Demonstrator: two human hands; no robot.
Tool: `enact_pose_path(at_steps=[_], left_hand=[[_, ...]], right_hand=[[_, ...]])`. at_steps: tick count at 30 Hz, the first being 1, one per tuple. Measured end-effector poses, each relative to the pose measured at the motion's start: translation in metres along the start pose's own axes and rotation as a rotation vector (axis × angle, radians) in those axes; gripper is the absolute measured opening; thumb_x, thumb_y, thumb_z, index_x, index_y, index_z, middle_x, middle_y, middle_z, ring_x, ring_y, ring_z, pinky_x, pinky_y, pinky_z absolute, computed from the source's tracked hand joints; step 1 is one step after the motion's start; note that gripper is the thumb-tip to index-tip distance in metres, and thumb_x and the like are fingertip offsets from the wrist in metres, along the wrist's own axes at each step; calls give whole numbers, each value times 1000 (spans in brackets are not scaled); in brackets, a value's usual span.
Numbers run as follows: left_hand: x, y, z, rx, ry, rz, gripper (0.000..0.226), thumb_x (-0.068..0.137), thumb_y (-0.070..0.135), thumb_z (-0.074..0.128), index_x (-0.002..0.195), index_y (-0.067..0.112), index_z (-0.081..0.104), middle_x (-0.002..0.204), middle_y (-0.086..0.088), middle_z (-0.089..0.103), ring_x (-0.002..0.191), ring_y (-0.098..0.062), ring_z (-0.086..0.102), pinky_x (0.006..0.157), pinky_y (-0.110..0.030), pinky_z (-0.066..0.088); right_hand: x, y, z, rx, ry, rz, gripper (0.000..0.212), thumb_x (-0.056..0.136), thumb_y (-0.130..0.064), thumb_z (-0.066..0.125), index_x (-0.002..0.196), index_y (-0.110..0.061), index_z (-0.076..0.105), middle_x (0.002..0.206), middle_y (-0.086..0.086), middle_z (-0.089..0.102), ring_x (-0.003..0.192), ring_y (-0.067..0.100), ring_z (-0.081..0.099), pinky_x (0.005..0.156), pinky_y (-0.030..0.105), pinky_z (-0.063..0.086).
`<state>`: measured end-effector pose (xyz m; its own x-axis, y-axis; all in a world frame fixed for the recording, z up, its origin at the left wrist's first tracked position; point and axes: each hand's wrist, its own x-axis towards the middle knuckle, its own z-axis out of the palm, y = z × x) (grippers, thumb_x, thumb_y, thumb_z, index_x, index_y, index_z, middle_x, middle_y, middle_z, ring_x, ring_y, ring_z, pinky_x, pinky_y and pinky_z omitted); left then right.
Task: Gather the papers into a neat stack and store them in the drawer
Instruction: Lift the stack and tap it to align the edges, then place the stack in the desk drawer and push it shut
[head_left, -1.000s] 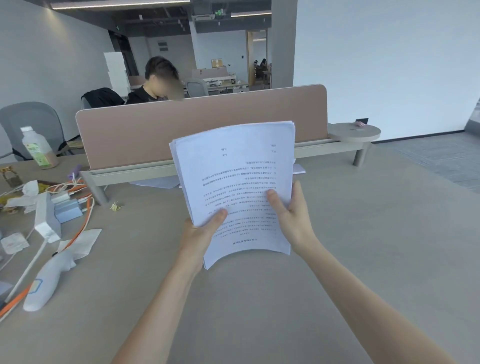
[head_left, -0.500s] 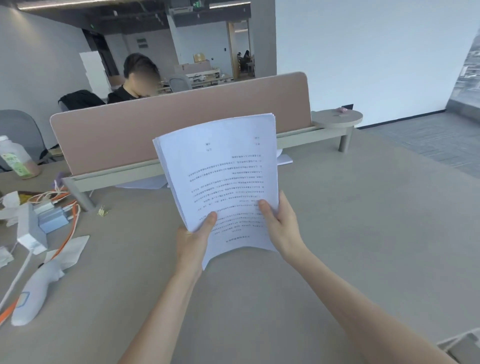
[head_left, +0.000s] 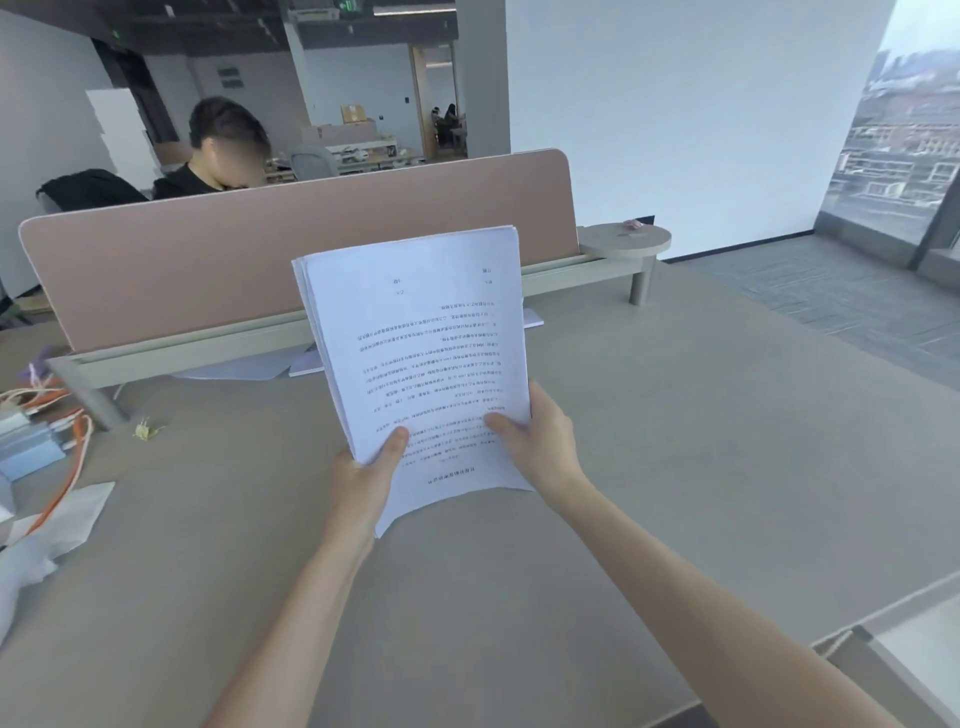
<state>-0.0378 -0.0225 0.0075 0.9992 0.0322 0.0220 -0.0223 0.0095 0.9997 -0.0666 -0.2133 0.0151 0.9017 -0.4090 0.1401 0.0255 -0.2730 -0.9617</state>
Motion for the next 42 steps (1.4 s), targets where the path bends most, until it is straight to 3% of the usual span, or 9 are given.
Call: enact_pose_path(at_steps=[4, 7, 11, 15, 20, 24, 31, 36, 42], left_hand=[[21, 0, 1, 62, -31, -33, 1, 88, 34, 70, 87, 34, 70, 93, 13, 74, 92, -15, 71, 85, -38, 55], [36, -1, 10, 65, -33, -60, 7, 89, 28, 69, 83, 31, 68, 88, 12, 71, 86, -15, 69, 78, -34, 53], [52, -6, 27, 75, -57, -149, 4, 86, 27, 73, 88, 27, 69, 92, 8, 72, 88, -18, 69, 80, -36, 53], [60, -7, 51, 56, -69, -247, 14, 82, 37, 75, 93, 29, 72, 99, 7, 74, 94, -20, 69, 81, -39, 54], [43, -8, 93, 20, -85, -319, 44, 75, 50, 77, 114, 33, 66, 107, 15, 70, 104, -13, 62, 83, -35, 45], [16, -6, 123, 19, -72, -282, 23, 87, 38, 70, 108, 26, 68, 103, 8, 72, 91, -11, 67, 65, -28, 49], [-41, -6, 169, 27, -109, -313, 46, 89, 49, 62, 123, 19, 59, 115, 0, 68, 100, -24, 66, 82, -43, 53], [-102, 6, 203, 18, -256, -293, 22, 98, 36, 56, 113, 21, 60, 95, 7, 67, 79, -9, 64, 59, -28, 48], [-176, 12, 247, -1, -334, -270, 22, 99, 35, 53, 110, 20, 64, 98, 2, 70, 80, -13, 65, 61, -28, 48]], right_hand=[[16, 0, 4, -35, 59, 38, 16, 85, -19, 66, 100, -16, 63, 96, -7, 70, 93, 16, 66, 66, 22, 49], [28, 6, 8, -45, 40, 64, 17, 90, -18, 60, 106, -13, 60, 102, -2, 69, 95, 21, 65, 66, 22, 48], [42, 21, 0, -87, 34, 77, 22, 95, -22, 53, 102, -2, 49, 100, 8, 65, 95, 31, 63, 74, 38, 53], [60, 34, -26, -86, 39, 76, 20, 92, -23, 60, 102, -7, 52, 91, -6, 61, 82, 18, 61, 59, 24, 45], [65, 51, -68, -97, 58, 90, 22, 89, -27, 64, 100, -11, 55, 87, -11, 61, 84, 14, 62, 63, 25, 47], [50, 61, -106, -76, 97, 84, 13, 92, -24, 55, 84, -18, 48, 81, -7, 58, 73, 12, 54, 59, 26, 41], [8, 73, -178, -63, 164, 82, 32, 98, -23, 44, 71, -19, 28, 69, -7, 37, 62, 15, 33, 56, 30, 28], [-32, 86, -240, -50, 207, 145, 23, 97, -23, 47, 77, -12, 42, 74, -4, 48, 70, 20, 45, 66, 35, 38], [-85, 94, -314, 28, 246, 221, 21, 85, -32, 49, 86, -11, 54, 82, 7, 63, 76, 20, 57, 77, 41, 53]])
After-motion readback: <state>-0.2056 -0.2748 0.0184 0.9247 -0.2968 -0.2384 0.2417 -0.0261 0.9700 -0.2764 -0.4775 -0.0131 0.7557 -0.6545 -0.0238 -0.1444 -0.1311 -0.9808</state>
